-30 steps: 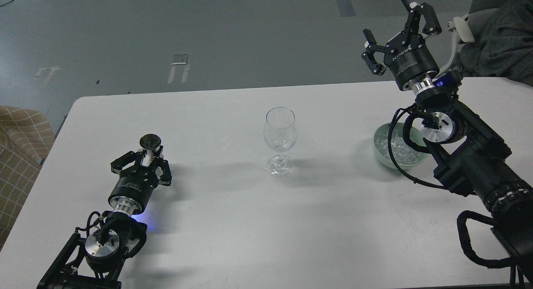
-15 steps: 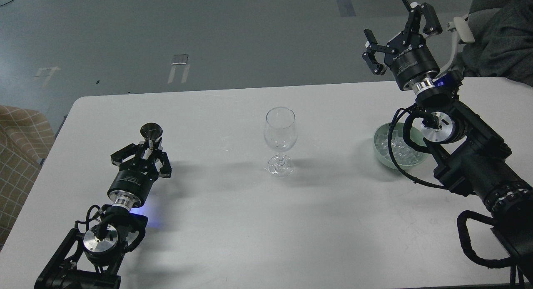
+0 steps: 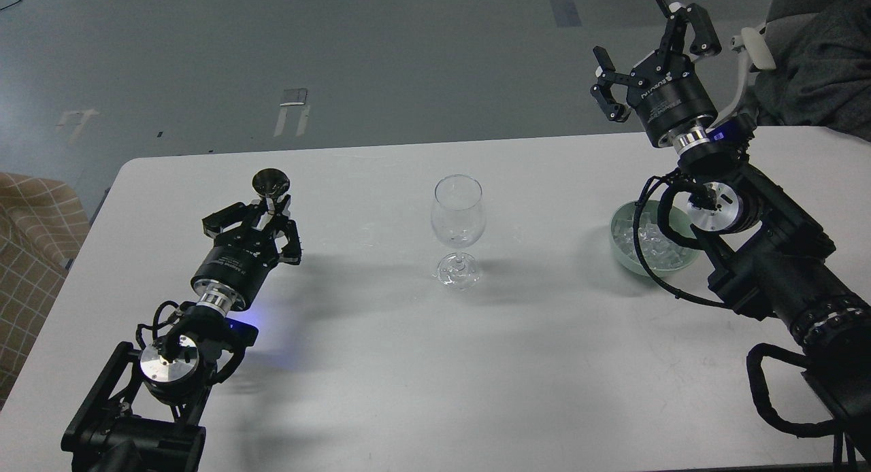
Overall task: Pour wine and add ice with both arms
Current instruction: 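Lift the jigger with the left gripper and carry it toward the glass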
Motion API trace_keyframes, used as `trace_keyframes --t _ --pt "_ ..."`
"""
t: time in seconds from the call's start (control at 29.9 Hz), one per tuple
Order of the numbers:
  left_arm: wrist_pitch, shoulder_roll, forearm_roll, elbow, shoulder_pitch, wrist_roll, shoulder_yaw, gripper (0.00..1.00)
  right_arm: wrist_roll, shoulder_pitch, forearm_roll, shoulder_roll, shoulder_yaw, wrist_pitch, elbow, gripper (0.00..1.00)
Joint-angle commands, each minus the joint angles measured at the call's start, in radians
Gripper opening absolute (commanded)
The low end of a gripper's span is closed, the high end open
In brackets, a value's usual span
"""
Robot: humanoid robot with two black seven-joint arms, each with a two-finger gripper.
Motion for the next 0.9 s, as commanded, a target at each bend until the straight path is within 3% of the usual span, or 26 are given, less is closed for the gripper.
trace_keyframes --t 0.0,0.33,0.57,0.87 --pt "0.039 -0.017 0.001 -0.056 -0.010 0.014 0.003 0.00 0.000 -0.001 0.000 0.001 -0.001 0.000 0.000 1.00" --pt "0.231 -0.049 0.005 -0.169 -0.097 0.065 0.010 0.00 -0.002 -0.003 -0.002 0.002 -0.003 0.000 -0.002 1.00" --pt "0.327 -0.064 0.006 -0.260 -0.142 0.066 0.013 0.00 -0.002 -0.001 0.000 0.002 -0.018 0.000 0.000 1.00" --pt "0.372 -0.072 0.032 -0.324 -0.139 0.054 0.118 0.00 -0.002 -0.001 0.000 0.002 -0.020 0.000 0.000 1.00"
